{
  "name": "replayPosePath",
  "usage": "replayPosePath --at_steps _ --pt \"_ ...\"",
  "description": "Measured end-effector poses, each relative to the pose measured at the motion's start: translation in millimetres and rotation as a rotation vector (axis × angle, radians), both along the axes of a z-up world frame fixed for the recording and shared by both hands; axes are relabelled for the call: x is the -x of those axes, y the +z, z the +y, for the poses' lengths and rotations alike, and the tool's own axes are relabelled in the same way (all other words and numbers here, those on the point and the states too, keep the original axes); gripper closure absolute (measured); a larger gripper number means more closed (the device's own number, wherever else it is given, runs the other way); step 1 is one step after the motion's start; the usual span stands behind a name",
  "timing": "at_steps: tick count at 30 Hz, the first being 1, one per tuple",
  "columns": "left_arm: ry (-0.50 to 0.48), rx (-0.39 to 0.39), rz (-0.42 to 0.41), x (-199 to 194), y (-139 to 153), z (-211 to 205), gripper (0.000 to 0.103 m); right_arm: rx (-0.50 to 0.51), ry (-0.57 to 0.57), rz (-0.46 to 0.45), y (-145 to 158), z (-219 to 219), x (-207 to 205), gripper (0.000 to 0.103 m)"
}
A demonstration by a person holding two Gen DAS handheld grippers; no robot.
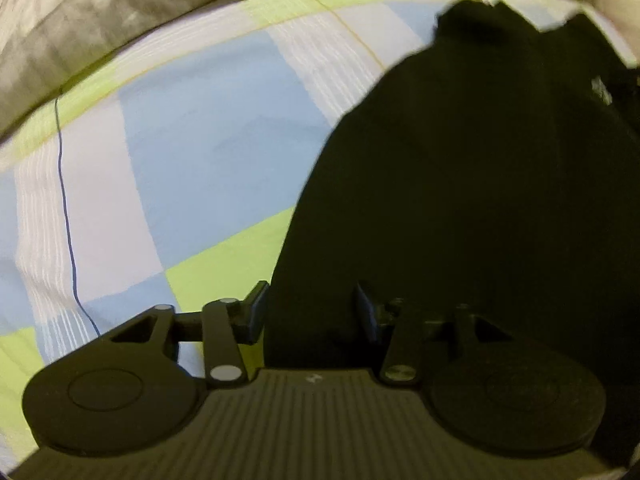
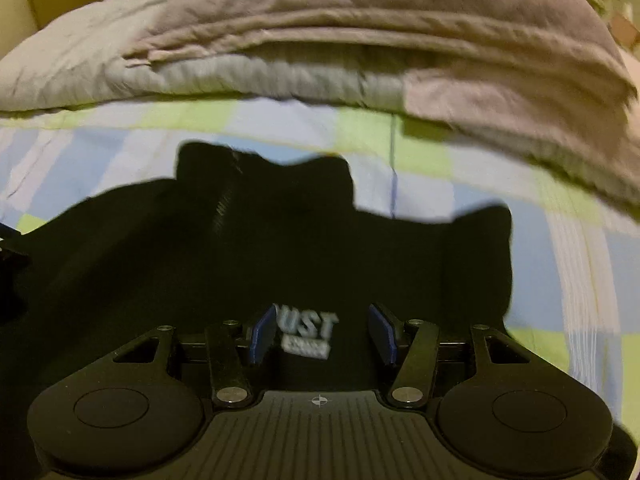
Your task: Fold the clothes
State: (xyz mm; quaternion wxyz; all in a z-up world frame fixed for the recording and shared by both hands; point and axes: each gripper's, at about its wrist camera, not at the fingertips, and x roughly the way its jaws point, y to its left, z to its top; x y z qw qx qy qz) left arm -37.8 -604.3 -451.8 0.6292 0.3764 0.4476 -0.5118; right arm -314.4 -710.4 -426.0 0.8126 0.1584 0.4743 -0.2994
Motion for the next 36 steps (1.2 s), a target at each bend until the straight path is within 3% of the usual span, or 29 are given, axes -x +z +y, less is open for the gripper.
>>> replayPosePath --at_steps 2,3,5,10,13,15,17,19,25,31,33,34,36 --pt "-0.046 -0.007 -0.016 10 0 -1 0.093 -0.003 -0.007 0.007 -3 0 5 0.048" --pt "-0.06 0.003 -0.021 14 2 0 0.095 -0.005 -0.008 0.009 -4 0 6 0.048" --pt "-0.067 0.053 -0.044 18 13 7 0.097 -0.007 -0.007 0.012 -6 -3 6 0.048" --pt "-0.043 0.277 -0.118 20 55 54 0.098 0.011 -0.019 -0.013 -4 -16 3 0.048" --pt "-0.084 0.334 -0.148 21 69 81 0.097 0.01 -0.025 -0.03 -3 -26 -2 0.048" --pt "-0.11 0.342 -0.171 28 72 89 0.097 0.004 -0.028 -0.04 -6 -34 -6 0.048" --pt "-0.112 0.328 -0.177 31 73 94 0.097 -0.005 -0.033 -0.05 -8 -41 -12 0.032" --pt "-0.096 0.321 -0.167 33 69 89 0.097 -0.02 -0.038 -0.073 -11 -47 -18 0.027" --pt "-0.07 0.328 -0.164 30 68 84 0.098 -0.067 -0.012 -0.128 -24 -67 -48 0.027" --pt "-0.044 0.332 -0.165 22 70 86 0.098 -0.21 -0.049 -0.063 -67 -94 -77 0.027" --pt "-0.03 0.346 -0.167 19 74 88 0.097 -0.216 -0.029 -0.05 -67 -92 -77 0.064" --pt "-0.023 0.352 -0.168 18 77 89 0.097 -0.201 -0.007 -0.055 -60 -89 -77 0.092" --pt "0.005 0.388 -0.188 14 89 93 0.097 -0.152 0.048 -0.079 -40 -81 -75 0.095"
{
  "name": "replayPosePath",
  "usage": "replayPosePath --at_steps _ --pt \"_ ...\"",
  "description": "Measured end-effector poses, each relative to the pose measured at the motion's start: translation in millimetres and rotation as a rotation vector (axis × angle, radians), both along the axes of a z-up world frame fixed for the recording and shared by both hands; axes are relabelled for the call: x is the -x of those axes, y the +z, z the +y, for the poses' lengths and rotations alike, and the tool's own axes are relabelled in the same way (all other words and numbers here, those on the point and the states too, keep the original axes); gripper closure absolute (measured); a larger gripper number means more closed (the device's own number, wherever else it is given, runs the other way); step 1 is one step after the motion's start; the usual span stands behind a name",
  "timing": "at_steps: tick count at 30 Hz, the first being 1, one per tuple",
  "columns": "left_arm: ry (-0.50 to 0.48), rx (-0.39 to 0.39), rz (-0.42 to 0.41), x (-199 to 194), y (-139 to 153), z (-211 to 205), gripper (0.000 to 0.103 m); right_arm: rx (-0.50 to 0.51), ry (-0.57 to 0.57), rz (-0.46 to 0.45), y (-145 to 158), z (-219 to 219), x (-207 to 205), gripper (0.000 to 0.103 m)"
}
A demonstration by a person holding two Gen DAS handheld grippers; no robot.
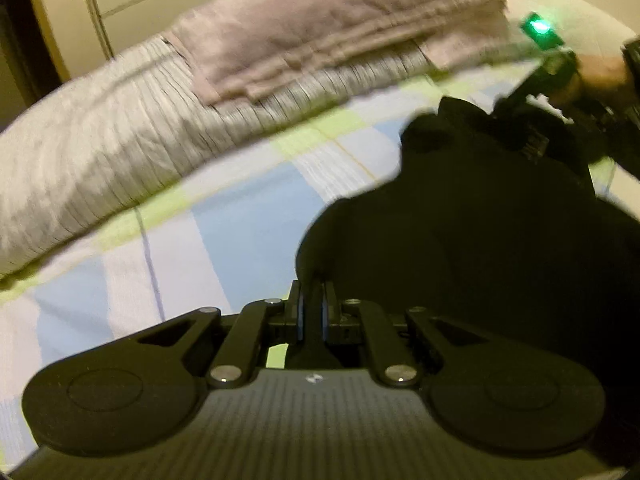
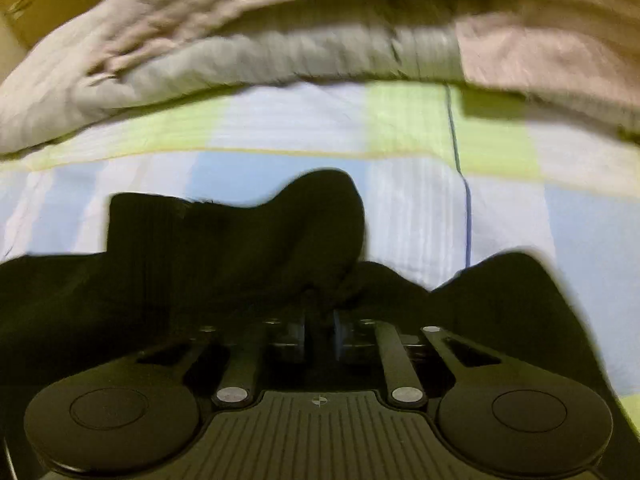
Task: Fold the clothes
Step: 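Spread the hoodie flat on the sheet and open the right gripper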
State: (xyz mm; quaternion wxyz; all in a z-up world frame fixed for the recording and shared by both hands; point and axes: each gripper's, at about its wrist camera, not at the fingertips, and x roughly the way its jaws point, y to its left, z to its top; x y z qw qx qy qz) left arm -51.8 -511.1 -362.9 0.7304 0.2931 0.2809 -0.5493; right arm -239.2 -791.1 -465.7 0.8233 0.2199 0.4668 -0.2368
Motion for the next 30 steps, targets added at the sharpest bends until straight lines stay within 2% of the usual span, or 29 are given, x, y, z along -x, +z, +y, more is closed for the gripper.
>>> replayPosePath --at_steps 4,6,7,9,10,11,12,15,19,24,25,27,29,30 --pt "0.077 0.065 -0.05 -13 17 4 0.097 0.229 0.015 -0.179 77 15 6 0.095" --pt "0.121 0.037 -0.036 -24 10 -5 0.096 0.286 0.04 -0.217 93 17 -2 0.095" --pt "0.144 -0.019 -0.011 -30 1 -13 0.096 0.289 0.044 -0.221 92 15 -7 0.094" --pt "0.184 -0.138 0.037 -42 -19 -29 0.094 0.279 0.027 -0.188 80 8 -16 0.069" --pt "0.197 -0.212 0.059 -45 -30 -37 0.093 0.281 -0.002 -0.159 73 5 -18 0.042" --pt "0.208 -0.275 0.08 -48 -40 -44 0.09 0.276 -0.032 -0.143 68 5 -18 0.039" --pt "0.212 -0.309 0.093 -48 -47 -48 0.09 0.266 -0.061 -0.135 64 6 -15 0.039" --pt "0.209 -0.343 0.1 -44 -54 -54 0.089 0.208 -0.081 -0.108 57 17 3 0.039" --pt "0.21 -0.334 0.114 -38 -54 -49 0.089 0.18 -0.075 -0.053 56 52 39 0.039" --pt "0.196 -0.317 0.102 -28 -45 -36 0.087 0.095 -0.143 -0.006 56 98 107 0.039" --pt "0.195 -0.309 0.096 -25 -42 -33 0.085 0.076 -0.156 0.011 56 108 122 0.039" --pt "0.192 -0.295 0.086 -16 -34 -23 0.075 0.038 -0.18 0.049 54 129 153 0.039" --pt "0.179 -0.278 0.083 -2 -26 -8 0.073 0.005 -0.203 0.096 52 151 187 0.039" --pt "0.173 -0.269 0.081 4 -21 0 0.067 -0.005 -0.216 0.121 51 161 201 0.039"
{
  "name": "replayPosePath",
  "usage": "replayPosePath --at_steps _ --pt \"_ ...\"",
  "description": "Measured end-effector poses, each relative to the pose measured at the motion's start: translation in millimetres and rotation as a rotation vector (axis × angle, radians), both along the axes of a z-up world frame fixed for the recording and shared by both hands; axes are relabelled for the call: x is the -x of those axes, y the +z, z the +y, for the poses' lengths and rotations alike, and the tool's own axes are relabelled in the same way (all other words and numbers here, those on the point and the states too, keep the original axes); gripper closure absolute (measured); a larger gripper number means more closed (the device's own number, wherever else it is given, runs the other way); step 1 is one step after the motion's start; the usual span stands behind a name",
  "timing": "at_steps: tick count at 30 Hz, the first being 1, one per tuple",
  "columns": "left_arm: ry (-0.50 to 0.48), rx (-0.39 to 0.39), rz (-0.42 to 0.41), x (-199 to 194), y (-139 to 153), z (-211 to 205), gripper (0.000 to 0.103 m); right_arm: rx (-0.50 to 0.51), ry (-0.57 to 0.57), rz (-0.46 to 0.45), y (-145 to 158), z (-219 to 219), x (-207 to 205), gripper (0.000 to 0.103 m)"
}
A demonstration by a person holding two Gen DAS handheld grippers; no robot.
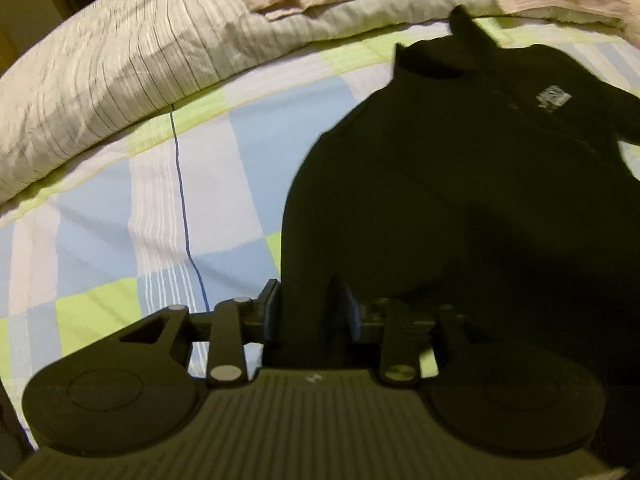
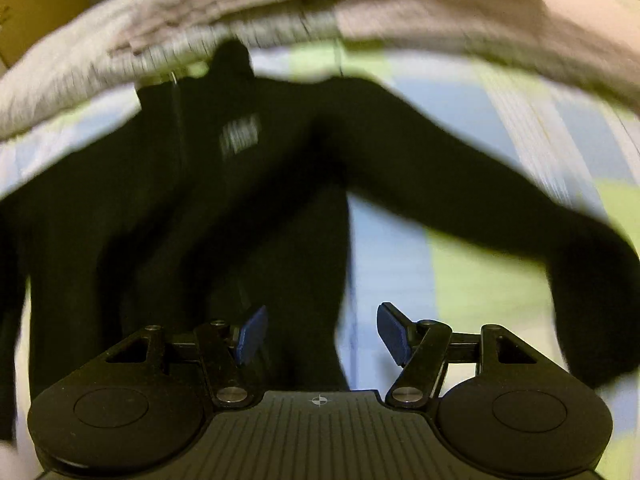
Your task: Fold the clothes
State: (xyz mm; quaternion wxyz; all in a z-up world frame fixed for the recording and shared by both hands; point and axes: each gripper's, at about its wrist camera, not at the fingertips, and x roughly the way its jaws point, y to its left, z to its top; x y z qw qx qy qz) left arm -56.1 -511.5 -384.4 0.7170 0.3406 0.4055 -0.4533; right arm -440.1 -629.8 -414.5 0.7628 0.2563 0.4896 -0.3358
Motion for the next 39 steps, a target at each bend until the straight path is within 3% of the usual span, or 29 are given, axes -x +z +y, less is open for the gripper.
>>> replayPosePath --at_steps 3,6,12,17,20,25,27,30,33,36,39 --pt "-0.028 0.024 0.009 26 10 27 0.061 -0.046 -0.038 0.055 -2 33 41 0.039" --pt "-0.049 0.034 0.093 62 11 55 0.057 -0.084 -0.071 0.075 -6 62 73 0.039" --pt "-0.056 0.019 0.369 156 -13 94 0.054 -0.146 -0.14 0.039 -19 87 111 0.039" --pt "0.022 -0.019 0.57 233 -51 109 0.053 -0.21 -0.118 -0.036 -36 79 122 0.039" --pt "0.073 -0.05 0.577 268 -68 114 0.054 -0.227 -0.103 -0.11 -41 72 131 0.039" --pt "0.158 -0.036 0.494 294 -70 118 0.056 -0.241 -0.145 -0.232 -43 63 153 0.039" --pt "0.173 -0.034 0.486 293 -67 117 0.081 -0.249 -0.121 -0.248 -46 61 154 0.039" --pt "0.155 -0.01 0.501 289 -58 120 0.094 -0.284 -0.118 -0.294 -56 53 155 0.039" --pt "0.126 0.013 0.479 286 -43 121 0.098 -0.315 -0.142 -0.35 -63 48 158 0.039" --pt "0.129 0.037 0.464 280 -32 134 0.098 -0.407 -0.322 -0.517 -71 33 179 0.039" --pt "0.129 0.04 0.445 277 -23 148 0.098 -0.39 -0.338 -0.501 -72 30 182 0.039"
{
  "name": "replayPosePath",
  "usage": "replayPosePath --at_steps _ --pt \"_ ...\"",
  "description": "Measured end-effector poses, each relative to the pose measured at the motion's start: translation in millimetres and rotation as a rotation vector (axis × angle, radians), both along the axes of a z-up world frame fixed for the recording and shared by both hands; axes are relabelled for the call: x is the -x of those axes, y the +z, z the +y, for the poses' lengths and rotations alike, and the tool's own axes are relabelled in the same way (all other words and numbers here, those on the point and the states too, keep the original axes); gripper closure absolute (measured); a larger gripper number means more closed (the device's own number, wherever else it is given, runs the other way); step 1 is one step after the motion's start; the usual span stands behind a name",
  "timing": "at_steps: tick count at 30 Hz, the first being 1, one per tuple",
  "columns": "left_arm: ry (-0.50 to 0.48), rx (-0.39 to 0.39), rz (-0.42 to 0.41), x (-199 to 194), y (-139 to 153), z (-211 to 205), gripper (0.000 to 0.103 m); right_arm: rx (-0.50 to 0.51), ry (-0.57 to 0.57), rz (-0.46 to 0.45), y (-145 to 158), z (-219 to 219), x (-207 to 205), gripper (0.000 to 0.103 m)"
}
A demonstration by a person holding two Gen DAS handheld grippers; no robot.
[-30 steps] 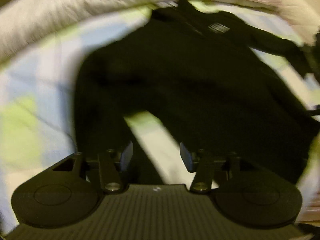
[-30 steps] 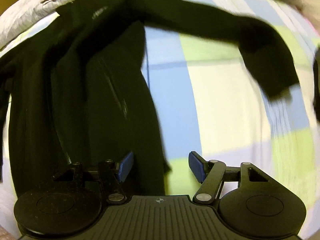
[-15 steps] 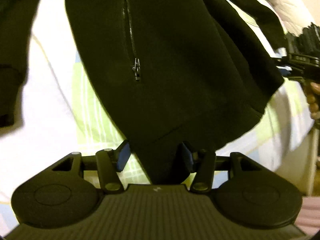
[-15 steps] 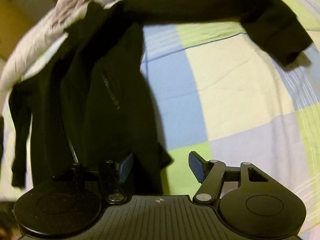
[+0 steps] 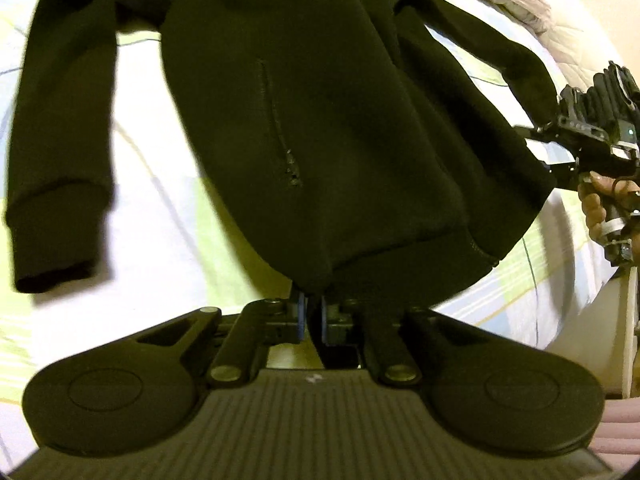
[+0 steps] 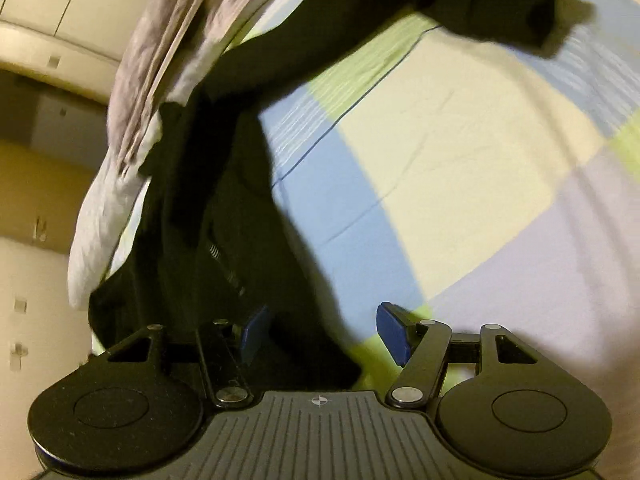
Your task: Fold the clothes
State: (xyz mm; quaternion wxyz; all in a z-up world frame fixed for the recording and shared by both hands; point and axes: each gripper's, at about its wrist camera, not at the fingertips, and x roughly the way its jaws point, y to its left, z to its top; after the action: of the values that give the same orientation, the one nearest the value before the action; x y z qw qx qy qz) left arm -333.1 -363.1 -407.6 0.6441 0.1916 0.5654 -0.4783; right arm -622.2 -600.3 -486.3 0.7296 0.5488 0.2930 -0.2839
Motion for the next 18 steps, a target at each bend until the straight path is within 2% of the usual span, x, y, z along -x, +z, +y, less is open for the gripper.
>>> replayPosePath --at_steps 5,7,11,15,16,18 --pt "0.014 -0.005 -0.017 -5 9 22 0.098 0.093 0.285 0.117 7 27 -38 0.039" --pt "0.021 -0.01 -0.029 -9 12 27 0.098 0.101 0.326 0.13 8 34 -49 0.039" --pt "0.042 -0.026 -0.049 -23 12 35 0.098 0.029 0.203 0.054 -1 31 -38 0.041" --pt "0.059 -0.039 -0.058 -38 10 40 0.098 0.019 0.056 0.036 -8 31 -18 0.047" --pt "0.047 -0.044 -0.063 -38 8 40 0.098 0.03 0.051 0.052 -8 34 -16 0.054" --pt "0.024 -0.053 -0.069 -37 5 38 0.098 0.078 0.109 0.108 -5 49 -24 0.055"
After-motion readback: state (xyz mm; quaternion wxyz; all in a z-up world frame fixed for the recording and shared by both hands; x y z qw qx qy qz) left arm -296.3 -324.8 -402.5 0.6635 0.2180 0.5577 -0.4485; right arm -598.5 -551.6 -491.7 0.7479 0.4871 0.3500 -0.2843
